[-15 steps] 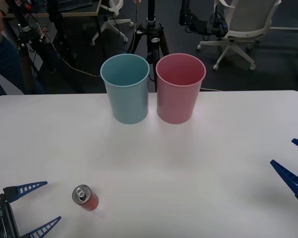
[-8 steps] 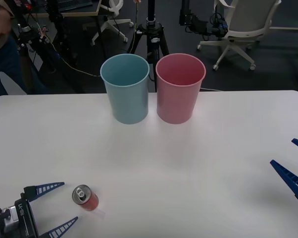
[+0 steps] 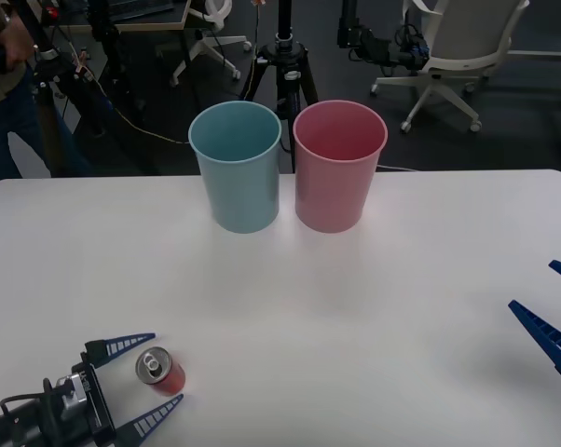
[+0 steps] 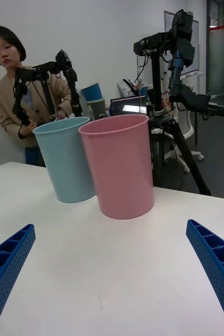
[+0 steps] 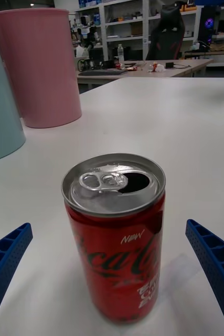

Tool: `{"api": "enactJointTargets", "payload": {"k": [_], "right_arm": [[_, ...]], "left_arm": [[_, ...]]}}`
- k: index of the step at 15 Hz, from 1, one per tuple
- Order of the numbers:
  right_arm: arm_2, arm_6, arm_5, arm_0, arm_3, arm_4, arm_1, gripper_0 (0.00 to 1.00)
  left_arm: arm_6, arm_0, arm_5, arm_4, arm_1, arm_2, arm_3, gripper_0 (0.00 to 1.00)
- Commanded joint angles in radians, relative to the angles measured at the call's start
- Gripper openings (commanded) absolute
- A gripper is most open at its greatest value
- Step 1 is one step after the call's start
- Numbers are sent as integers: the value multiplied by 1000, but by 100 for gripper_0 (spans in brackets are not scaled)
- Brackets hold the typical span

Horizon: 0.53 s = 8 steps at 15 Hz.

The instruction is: Grasp the object on the table and drop it into the matching bin: aluminum can to the light blue bin, PET bottle to the pink bin.

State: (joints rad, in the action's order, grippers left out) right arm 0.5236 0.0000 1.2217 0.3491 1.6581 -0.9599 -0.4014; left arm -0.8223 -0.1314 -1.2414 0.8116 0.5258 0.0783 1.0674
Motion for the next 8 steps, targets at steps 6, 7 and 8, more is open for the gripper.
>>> {"api": "enactJointTargets", "payload": {"k": [6, 7, 8], "right_arm": [[0, 0, 0, 0, 0, 0, 0, 100], [0, 0, 0, 0, 0, 0, 0, 100], [0, 0, 0, 0, 0, 0, 0, 100]], "left_arm": [[34, 27, 26, 44, -36, 0, -1, 94], [38, 26, 26, 46, -36, 0, -1, 83], [45, 26, 26, 50, -38, 0, 0, 65]]}}
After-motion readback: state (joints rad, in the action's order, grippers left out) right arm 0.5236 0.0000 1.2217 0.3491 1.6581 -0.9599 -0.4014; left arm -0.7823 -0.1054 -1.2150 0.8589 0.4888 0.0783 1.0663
